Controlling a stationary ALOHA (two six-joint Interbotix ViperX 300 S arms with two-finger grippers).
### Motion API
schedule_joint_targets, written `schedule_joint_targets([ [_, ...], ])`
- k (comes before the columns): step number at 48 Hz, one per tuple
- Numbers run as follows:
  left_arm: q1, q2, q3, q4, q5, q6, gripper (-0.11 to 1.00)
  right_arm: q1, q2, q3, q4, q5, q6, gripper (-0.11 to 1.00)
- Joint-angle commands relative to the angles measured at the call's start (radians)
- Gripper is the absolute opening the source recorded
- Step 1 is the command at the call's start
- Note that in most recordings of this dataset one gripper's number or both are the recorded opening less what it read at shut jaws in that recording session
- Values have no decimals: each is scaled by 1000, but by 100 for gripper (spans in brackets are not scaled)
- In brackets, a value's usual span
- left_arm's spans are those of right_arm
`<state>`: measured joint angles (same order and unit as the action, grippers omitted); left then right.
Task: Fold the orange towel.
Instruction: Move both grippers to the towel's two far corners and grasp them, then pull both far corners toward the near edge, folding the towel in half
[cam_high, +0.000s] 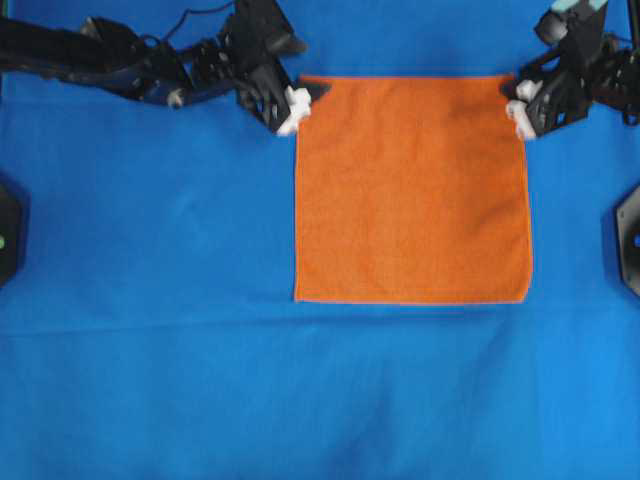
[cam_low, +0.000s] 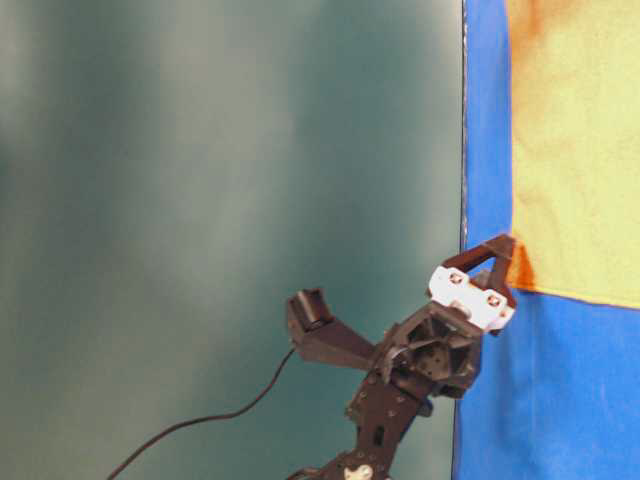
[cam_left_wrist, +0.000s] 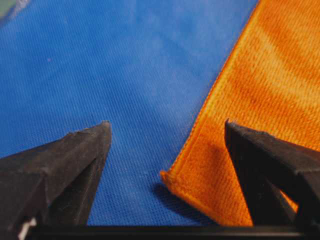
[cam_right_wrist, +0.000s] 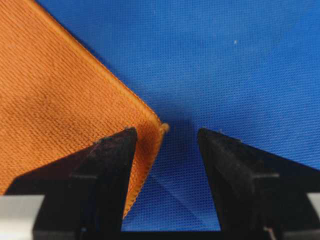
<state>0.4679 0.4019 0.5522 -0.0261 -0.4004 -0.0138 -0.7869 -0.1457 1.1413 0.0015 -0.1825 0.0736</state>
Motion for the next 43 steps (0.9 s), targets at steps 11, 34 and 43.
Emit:
schedule_joint_targets([
  [11, -2, -5, -18, -2, 2, 2, 72, -8, 57, -17, -2, -63, -2, 53],
  [34, -18, -8, -25, -2, 31, 20, 2, -8, 51, -8, 0, -69, -3, 1],
  [43, -18, -35, -26, 0, 51, 25, 2, -8, 28, -5, 3, -64, 8, 1],
])
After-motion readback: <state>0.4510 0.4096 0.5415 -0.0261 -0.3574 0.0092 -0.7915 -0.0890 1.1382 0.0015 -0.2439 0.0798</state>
